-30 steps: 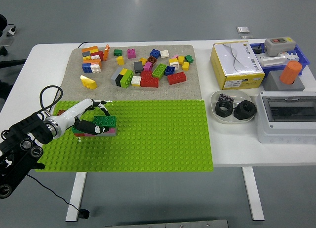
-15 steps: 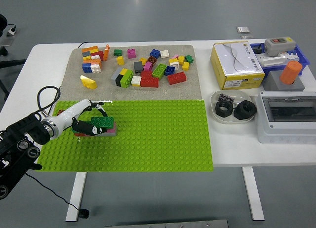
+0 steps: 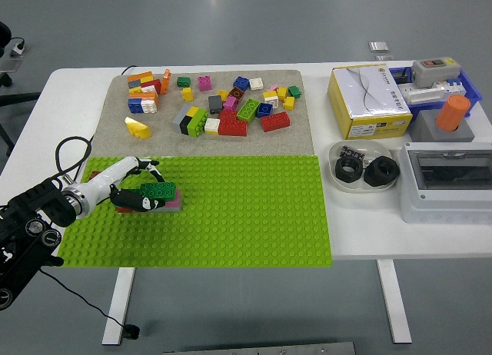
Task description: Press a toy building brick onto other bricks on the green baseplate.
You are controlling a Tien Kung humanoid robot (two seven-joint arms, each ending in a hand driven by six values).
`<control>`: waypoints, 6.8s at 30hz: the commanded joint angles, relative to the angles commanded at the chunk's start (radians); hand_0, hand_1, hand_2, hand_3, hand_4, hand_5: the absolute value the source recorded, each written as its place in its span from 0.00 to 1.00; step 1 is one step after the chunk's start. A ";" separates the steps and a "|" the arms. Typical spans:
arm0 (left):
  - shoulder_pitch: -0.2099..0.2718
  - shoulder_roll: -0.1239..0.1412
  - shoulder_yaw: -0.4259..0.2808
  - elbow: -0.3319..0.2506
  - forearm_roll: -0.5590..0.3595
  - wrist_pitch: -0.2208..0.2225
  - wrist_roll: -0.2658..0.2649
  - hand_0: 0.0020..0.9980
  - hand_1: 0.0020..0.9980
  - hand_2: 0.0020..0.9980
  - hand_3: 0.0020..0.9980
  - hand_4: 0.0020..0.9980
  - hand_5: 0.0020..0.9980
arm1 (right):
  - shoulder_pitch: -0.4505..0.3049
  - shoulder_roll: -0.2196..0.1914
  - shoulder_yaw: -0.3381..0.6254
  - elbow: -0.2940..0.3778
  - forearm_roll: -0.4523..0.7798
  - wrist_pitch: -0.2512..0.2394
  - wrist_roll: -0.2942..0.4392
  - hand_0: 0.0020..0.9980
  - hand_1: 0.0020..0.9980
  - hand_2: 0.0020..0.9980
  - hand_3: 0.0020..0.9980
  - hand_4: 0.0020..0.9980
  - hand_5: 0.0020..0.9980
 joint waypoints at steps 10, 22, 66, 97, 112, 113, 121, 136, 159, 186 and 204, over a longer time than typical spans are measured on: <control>-0.002 -0.001 0.011 0.001 -0.002 0.002 -0.008 0.96 0.97 0.94 0.51 0.61 0.00 | 0.002 -0.001 -0.009 0.000 0.008 0.000 0.002 0.69 0.66 0.63 0.87 0.64 1.00; -0.004 -0.003 0.012 0.005 0.000 0.008 -0.013 0.96 0.97 0.94 0.52 0.55 0.00 | 0.003 -0.002 -0.013 0.000 0.010 0.001 0.006 0.69 0.66 0.63 0.87 0.64 1.00; 0.000 -0.002 0.009 0.014 0.009 -0.002 -0.017 0.96 0.97 0.95 0.59 0.59 0.00 | 0.002 -0.001 -0.011 0.000 0.009 0.003 0.002 0.69 0.66 0.63 0.87 0.63 1.00; -0.004 0.013 0.015 0.002 0.017 -0.042 0.003 0.96 0.98 0.97 0.63 0.69 0.00 | 0.003 -0.002 -0.006 0.000 0.007 0.005 0.001 0.69 0.66 0.63 0.87 0.63 1.00; -0.007 0.018 0.015 -0.004 0.035 -0.048 0.008 0.97 0.99 1.00 0.77 0.90 0.00 | 0.004 -0.001 -0.007 0.000 0.007 0.005 0.001 0.69 0.66 0.63 0.87 0.63 1.00; -0.007 0.019 0.014 -0.005 0.036 -0.048 0.008 0.97 0.99 1.00 0.77 0.90 0.00 | 0.004 -0.001 -0.007 0.000 0.007 0.005 0.001 0.69 0.66 0.63 0.87 0.63 1.00; -0.010 0.023 0.010 -0.012 0.042 -0.043 0.005 0.98 1.00 1.00 0.79 0.95 0.00 | 0.004 -0.001 -0.006 0.000 0.005 0.005 0.001 0.69 0.66 0.63 0.87 0.63 1.00; 0.004 0.058 -0.012 -0.103 0.054 -0.044 0.022 0.98 1.00 1.00 0.79 1.00 0.00 | -0.001 0.000 0.004 0.000 0.000 0.005 -0.001 0.69 0.66 0.63 0.87 0.63 1.00; 0.132 0.156 -0.009 -0.355 0.356 0.103 -0.013 1.00 0.99 0.96 0.62 1.00 0.48 | -0.008 0.003 0.021 0.000 -0.019 0.006 -0.005 0.69 0.66 0.63 0.87 0.63 1.00; 0.128 0.101 0.003 -0.260 0.333 0.088 -0.006 1.00 0.98 0.96 0.62 1.00 0.47 | -0.001 0.002 0.015 0.000 -0.011 0.004 0.002 0.69 0.66 0.63 0.87 0.63 1.00; 0.126 0.080 -0.003 -0.232 0.323 0.083 -0.003 1.00 0.98 0.97 0.62 1.00 0.47 | 0.000 0.002 0.011 0.000 -0.007 0.005 0.003 0.69 0.66 0.63 0.87 0.64 1.00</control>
